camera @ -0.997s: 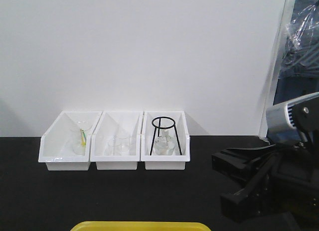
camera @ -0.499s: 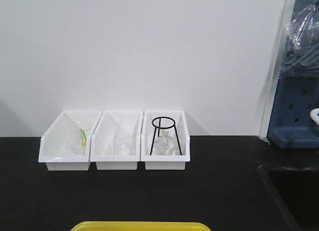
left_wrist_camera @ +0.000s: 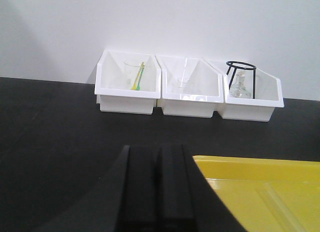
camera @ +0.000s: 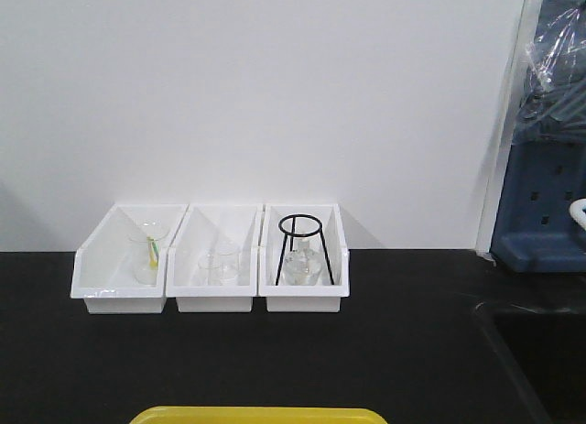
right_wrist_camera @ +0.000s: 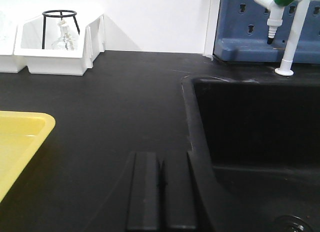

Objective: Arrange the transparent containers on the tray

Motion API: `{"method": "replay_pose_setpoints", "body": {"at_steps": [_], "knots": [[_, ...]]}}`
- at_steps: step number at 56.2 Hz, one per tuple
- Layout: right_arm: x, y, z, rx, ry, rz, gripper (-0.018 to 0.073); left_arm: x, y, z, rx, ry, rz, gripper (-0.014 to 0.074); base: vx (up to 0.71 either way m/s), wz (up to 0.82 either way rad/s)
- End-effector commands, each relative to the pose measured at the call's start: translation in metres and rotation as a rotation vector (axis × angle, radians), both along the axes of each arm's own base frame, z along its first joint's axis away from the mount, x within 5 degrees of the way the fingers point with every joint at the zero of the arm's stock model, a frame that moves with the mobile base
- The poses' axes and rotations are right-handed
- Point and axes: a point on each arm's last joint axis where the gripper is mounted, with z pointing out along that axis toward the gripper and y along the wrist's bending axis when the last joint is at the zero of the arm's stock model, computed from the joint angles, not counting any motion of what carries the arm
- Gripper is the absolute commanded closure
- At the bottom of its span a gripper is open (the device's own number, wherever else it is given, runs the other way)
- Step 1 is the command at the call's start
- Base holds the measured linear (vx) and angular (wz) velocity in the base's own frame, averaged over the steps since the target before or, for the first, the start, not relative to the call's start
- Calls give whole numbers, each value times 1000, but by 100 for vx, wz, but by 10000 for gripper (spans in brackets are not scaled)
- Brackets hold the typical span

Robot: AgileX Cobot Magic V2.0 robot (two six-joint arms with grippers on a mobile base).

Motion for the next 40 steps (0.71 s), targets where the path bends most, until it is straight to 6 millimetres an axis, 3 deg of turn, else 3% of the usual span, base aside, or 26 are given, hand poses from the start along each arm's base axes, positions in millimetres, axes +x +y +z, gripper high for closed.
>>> {"method": "replay_pose_setpoints", "body": {"at_steps": [1,40], "knots": [[1,0,3,-12,-51,2,572,0,0,-4,-9,-60,-2,604,0,0],[1,0,2,-12,-49,2,572,0,0,-4,-9,-56,-2,603,0,0]]}}
